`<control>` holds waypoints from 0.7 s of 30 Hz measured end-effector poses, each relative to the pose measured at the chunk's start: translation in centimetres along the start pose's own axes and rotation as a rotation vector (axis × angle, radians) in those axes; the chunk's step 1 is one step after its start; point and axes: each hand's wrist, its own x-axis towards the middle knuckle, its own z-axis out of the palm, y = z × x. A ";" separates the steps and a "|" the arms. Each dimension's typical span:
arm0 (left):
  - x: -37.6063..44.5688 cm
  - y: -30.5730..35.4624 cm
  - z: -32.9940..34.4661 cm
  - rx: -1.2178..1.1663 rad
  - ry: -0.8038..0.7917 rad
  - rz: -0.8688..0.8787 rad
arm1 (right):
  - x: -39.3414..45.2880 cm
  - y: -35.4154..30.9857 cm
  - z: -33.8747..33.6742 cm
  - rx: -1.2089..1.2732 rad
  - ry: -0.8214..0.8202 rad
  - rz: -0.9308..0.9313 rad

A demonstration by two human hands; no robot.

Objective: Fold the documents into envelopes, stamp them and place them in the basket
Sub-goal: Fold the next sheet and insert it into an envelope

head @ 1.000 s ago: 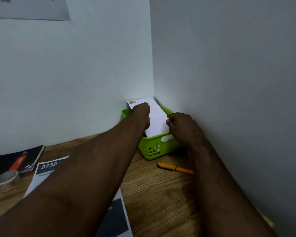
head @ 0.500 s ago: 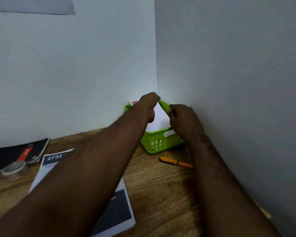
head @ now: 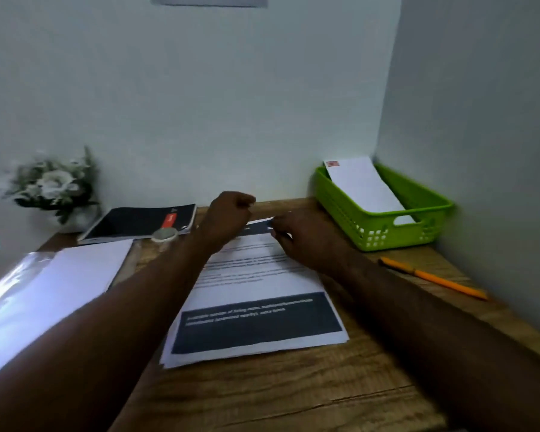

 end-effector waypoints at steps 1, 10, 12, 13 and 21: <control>-0.4 -1.9 -0.6 0.131 -0.027 0.020 | 0.8 0.0 1.0 0.037 -0.050 0.031; -0.5 -7.4 -1.3 0.595 -0.050 0.203 | 3.5 1.0 5.5 0.199 -0.242 0.193; 0.3 -8.2 -1.0 0.691 -0.051 0.178 | 3.5 1.4 6.3 0.210 -0.223 0.182; 0.6 -8.6 -0.9 0.710 -0.074 0.144 | 3.5 1.6 6.5 0.212 -0.215 0.175; 1.0 -8.3 -1.0 0.739 0.103 0.294 | 3.9 2.1 6.2 0.159 -0.157 0.103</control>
